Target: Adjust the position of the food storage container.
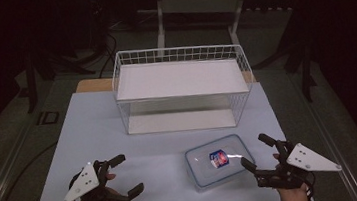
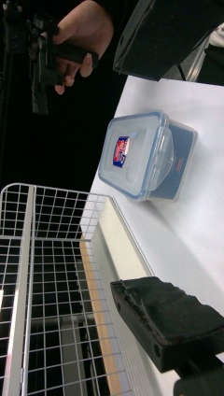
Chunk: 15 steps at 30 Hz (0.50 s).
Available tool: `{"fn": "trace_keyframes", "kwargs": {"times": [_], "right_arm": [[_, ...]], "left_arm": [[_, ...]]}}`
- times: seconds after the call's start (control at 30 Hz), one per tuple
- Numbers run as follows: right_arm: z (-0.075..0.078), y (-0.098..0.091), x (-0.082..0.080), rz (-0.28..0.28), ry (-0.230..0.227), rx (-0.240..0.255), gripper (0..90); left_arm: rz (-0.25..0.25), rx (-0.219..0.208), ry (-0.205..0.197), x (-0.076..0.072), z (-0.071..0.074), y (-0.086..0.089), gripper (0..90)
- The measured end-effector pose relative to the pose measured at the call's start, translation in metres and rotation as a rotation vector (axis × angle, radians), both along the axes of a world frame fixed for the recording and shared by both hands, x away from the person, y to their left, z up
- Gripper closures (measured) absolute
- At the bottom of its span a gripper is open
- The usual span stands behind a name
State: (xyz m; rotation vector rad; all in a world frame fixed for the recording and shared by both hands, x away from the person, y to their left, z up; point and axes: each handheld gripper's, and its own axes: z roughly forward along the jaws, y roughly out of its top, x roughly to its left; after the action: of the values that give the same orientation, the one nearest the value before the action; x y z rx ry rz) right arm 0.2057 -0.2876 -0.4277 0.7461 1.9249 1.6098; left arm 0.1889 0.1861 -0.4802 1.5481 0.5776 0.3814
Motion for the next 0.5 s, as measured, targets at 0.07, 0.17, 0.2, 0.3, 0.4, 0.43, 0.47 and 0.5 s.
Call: {"fn": "trace_keyframes", "kwargs": {"times": [0.07,0.17,0.2,0.3,0.4,0.43,0.47,0.5], "right_arm": [[0.001,0.0,0.0,0.004,0.002,0.011,10.7],[0.004,0.003,0.003,0.025,0.03,0.028,10.7],[0.006,0.005,0.004,0.075,0.047,0.03,10.7],[0.006,0.012,0.001,0.09,0.055,-0.017,13.9],[0.004,0.015,0.0,0.114,0.073,-0.029,18.2],[0.0,0.016,-0.001,0.134,0.099,-0.028,27.3],[-0.002,0.018,-0.001,0.141,0.109,-0.036,31.7],[-0.005,0.019,-0.001,0.147,0.117,-0.046,36.6]], "left_arm": [[0.0,-0.002,-0.003,0.0,0.0,0.0,0.0],[0.001,-0.004,-0.009,-0.001,0.001,0.001,0.0],[-0.001,-0.005,-0.015,-0.001,0.002,0.0,0.0],[-0.006,-0.003,-0.022,-0.002,0.002,-0.001,0.0],[-0.012,-0.002,-0.02,-0.001,0.002,-0.002,0.0],[-0.015,-0.002,-0.021,-0.001,0.001,-0.003,0.0],[-0.015,-0.002,-0.021,-0.001,0.001,-0.003,0.0],[-0.018,0.001,-0.024,-0.001,0.001,-0.003,0.0]]}}
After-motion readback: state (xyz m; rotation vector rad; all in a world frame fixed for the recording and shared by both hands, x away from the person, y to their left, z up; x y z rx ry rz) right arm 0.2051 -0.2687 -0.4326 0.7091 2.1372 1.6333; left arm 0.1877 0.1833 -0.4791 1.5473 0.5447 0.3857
